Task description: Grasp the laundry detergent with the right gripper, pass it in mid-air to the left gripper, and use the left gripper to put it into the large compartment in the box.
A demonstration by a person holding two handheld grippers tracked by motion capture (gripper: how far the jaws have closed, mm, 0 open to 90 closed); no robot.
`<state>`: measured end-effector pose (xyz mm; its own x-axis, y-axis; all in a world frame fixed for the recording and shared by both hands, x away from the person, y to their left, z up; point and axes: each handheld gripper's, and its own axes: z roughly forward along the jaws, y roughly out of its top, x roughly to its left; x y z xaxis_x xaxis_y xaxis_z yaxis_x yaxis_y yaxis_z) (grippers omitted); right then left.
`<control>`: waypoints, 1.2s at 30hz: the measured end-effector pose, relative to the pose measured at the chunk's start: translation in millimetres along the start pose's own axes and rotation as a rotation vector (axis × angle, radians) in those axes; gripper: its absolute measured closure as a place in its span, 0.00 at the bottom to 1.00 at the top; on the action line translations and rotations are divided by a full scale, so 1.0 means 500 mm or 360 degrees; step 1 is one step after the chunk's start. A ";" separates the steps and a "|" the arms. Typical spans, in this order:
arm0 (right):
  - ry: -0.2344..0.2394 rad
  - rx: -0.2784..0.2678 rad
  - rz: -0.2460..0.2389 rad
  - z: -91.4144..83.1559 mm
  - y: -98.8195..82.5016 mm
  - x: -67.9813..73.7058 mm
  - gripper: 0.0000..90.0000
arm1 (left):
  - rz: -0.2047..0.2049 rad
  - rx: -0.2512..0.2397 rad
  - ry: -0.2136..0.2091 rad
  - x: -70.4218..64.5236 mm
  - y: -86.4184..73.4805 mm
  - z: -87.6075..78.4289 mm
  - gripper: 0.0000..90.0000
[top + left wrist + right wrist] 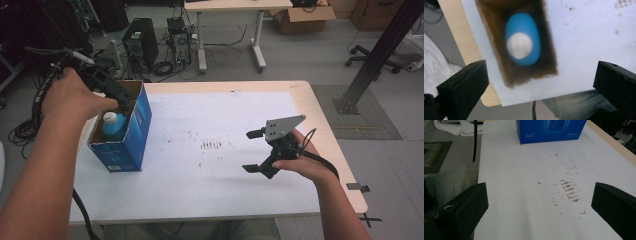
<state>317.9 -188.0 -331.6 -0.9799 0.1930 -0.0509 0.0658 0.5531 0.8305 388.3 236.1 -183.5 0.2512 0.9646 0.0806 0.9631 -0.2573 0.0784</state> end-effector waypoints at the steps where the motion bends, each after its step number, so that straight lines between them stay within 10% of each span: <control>1: -0.0002 0.0006 -0.0006 -0.003 0.002 -0.001 0.01 | 0.0038 -0.0017 0.0003 -0.007 0.001 -0.012 0.00; 17: -0.0077 0.0269 -0.0165 -0.060 0.114 -0.030 0.01 | 0.0817 -0.0151 -0.0117 -0.150 0.016 -0.133 0.00; 26: -0.0020 0.0517 -0.0241 -0.051 0.164 -0.038 0.02 | 0.1442 -0.0069 -0.0125 -0.231 0.005 -0.100 0.00; 36: 0.0056 0.0750 -0.0244 0.002 0.154 -0.046 0.03 | 0.1794 0.0080 -0.0052 -0.273 0.004 -0.018 0.00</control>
<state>345.5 -149.0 -267.4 -0.9902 0.0576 -0.1273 -0.0097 0.8808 0.4733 355.0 103.2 -185.5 0.9814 0.1843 0.0538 0.1875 -0.9803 -0.0626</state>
